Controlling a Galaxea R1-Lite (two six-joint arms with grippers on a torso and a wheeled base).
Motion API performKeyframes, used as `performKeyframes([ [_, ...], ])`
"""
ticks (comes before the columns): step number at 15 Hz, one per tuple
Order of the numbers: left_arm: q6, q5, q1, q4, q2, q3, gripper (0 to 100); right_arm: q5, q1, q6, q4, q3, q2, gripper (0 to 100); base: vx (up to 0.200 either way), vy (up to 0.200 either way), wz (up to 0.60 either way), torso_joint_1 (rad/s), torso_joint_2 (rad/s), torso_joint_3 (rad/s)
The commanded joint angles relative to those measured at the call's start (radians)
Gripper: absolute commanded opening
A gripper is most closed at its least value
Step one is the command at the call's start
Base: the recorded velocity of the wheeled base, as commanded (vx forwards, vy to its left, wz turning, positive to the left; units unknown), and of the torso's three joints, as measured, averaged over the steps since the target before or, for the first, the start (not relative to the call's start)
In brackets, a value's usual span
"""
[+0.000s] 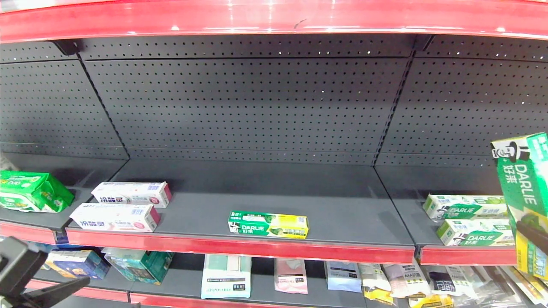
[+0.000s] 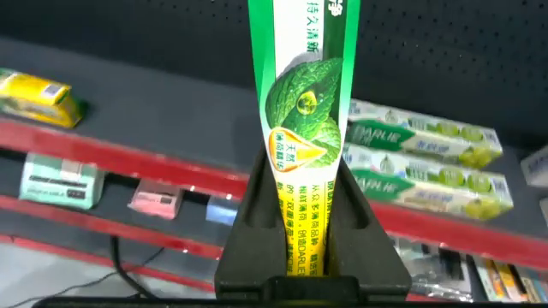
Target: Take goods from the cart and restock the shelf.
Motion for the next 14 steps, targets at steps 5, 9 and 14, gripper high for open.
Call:
performKeyframes([
  [5, 0.049, 0.029, 0.001, 0.233, -0.358, 0.025, 100, 0.036, 0.017, -0.056, 0.375, -0.195, 0.126, 0, 0.0, 0.0, 0.0, 0.0, 0.0, 0.0],
  [9, 0.057, 0.046, 0.001, 0.277, -0.402, 0.027, 100, 0.032, 0.014, -0.13, 0.378, -0.181, 0.121, 0, 0.0, 0.0, 0.0, 0.0, 0.0, 0.0],
  [14, 0.059, 0.049, 0.002, 0.279, -0.432, 0.032, 100, 0.031, 0.014, -0.131, 0.378, -0.179, 0.116, 0, 0.0, 0.0, 0.36, 0.0, 0.0, 0.003],
])
